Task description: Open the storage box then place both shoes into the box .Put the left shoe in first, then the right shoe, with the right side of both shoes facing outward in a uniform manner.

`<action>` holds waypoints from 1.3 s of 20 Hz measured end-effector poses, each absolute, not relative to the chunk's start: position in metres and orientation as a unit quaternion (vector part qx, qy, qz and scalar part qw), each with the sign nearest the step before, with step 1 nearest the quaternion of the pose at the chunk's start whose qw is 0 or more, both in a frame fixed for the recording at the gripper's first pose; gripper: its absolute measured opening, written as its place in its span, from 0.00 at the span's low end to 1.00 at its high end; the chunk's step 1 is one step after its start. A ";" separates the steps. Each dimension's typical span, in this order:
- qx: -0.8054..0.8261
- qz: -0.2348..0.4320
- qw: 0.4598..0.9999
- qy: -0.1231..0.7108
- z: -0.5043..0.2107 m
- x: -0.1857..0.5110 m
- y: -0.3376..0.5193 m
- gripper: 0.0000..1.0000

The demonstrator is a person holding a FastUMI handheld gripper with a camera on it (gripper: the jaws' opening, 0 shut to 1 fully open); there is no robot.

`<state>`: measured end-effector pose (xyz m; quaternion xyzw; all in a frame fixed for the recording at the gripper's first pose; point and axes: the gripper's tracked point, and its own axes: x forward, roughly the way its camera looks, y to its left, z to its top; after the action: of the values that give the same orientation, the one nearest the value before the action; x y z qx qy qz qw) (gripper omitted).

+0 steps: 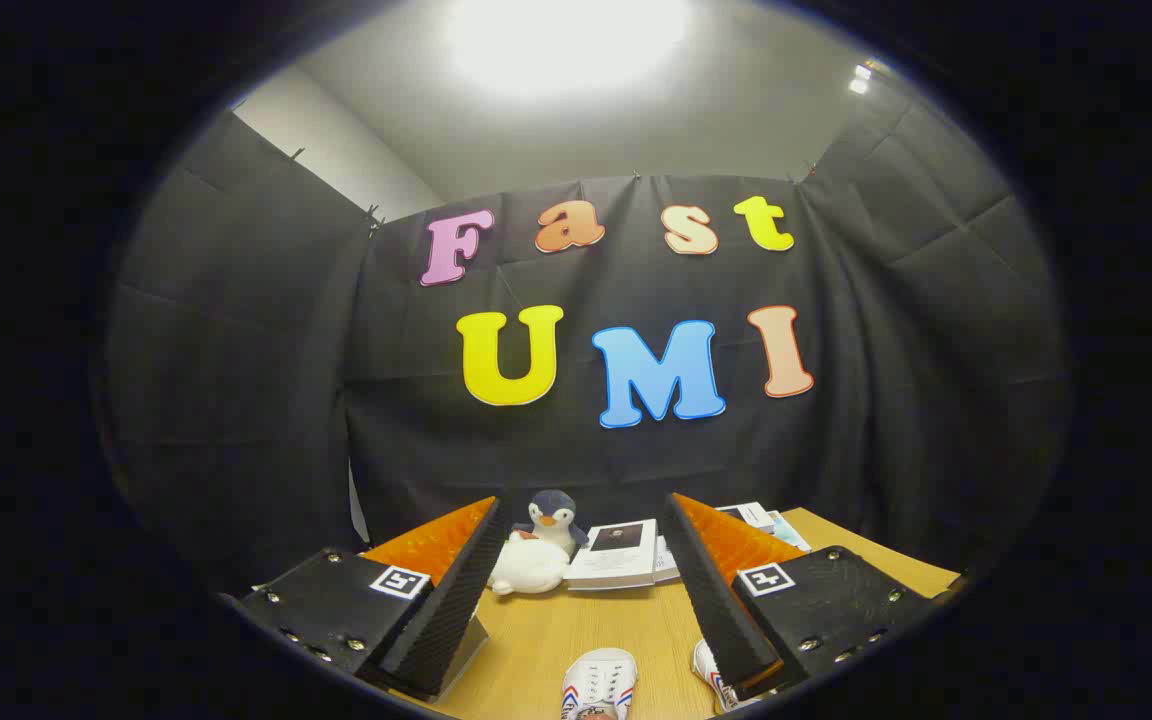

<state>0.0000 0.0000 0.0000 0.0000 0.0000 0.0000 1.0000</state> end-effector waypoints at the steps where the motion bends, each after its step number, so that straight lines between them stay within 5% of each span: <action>1: -0.001 0.002 1.000 0.000 0.000 0.001 0.001 0.96; 17: -0.005 0.030 1.000 -0.003 0.004 0.011 0.015 0.96; 26: 0.118 0.112 0.983 0.088 -0.042 0.004 0.062 0.96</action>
<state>0.0038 0.0622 -0.0417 0.1176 0.0882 0.1124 0.9827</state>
